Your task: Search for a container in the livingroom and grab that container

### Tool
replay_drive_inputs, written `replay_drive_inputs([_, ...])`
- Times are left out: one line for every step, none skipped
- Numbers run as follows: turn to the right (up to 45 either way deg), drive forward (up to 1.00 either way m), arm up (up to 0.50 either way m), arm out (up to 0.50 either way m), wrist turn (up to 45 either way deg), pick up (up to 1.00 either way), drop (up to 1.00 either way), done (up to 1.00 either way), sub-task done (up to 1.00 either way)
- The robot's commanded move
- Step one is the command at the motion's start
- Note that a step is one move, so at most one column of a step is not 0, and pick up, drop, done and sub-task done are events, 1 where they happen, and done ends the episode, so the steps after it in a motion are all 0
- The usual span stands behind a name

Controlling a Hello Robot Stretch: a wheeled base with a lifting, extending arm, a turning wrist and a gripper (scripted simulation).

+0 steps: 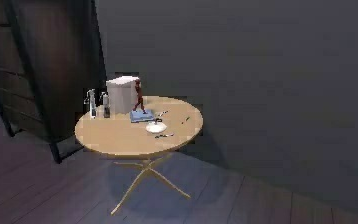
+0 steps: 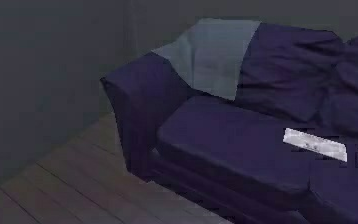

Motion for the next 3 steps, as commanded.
replay_drive_inputs([15.0, 0.00, 0.00, 0.00, 0.0, 0.00, 0.00, 0.00, 0.00])
replay_drive_inputs([0.0, 0.60, 0.00, 0.00, 0.0, 0.00, 0.00, 0.00, 0.00])
replay_drive_inputs([-45.0, 0.00, 0.00, 0.00, 0.0, 0.00, 0.00, 0.00, 0.00])
